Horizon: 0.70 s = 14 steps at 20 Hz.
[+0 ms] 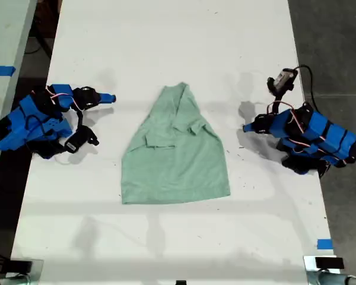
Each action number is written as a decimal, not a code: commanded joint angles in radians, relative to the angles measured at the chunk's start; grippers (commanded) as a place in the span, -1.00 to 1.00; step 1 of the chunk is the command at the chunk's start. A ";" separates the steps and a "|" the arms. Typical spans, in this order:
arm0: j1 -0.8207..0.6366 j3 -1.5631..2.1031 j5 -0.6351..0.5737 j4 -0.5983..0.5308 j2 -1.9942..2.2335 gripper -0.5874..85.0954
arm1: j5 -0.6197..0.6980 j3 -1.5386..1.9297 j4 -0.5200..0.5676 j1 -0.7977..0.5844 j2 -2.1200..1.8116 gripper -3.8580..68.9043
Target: Fold t shirt
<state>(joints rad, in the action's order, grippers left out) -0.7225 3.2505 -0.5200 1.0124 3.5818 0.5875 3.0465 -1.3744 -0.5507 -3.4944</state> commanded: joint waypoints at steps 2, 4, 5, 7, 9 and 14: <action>-0.011 0.041 -0.006 -0.002 0.003 -0.90 | -0.005 0.046 0.021 0.011 -0.014 -0.85; -0.011 0.041 -0.006 -0.002 0.003 -0.90 | -0.008 0.046 0.021 0.012 -0.014 -0.85; -0.011 0.041 -0.006 -0.002 0.003 -0.90 | -0.008 0.046 0.021 0.014 -0.014 -0.85; -0.011 0.041 -0.006 -0.002 0.003 -0.90 | -0.008 0.046 0.021 0.012 -0.014 -0.85; -0.011 0.041 -0.006 -0.002 0.003 -0.90 | -0.009 0.046 0.021 0.015 -0.014 -0.85; -0.011 0.041 -0.006 -0.002 0.003 -0.90 | -0.014 0.046 0.020 0.020 -0.014 -0.85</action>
<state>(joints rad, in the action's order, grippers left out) -0.7225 3.2505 -0.5200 1.0124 3.5818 0.5875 3.0465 -1.3744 -0.5400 -3.4944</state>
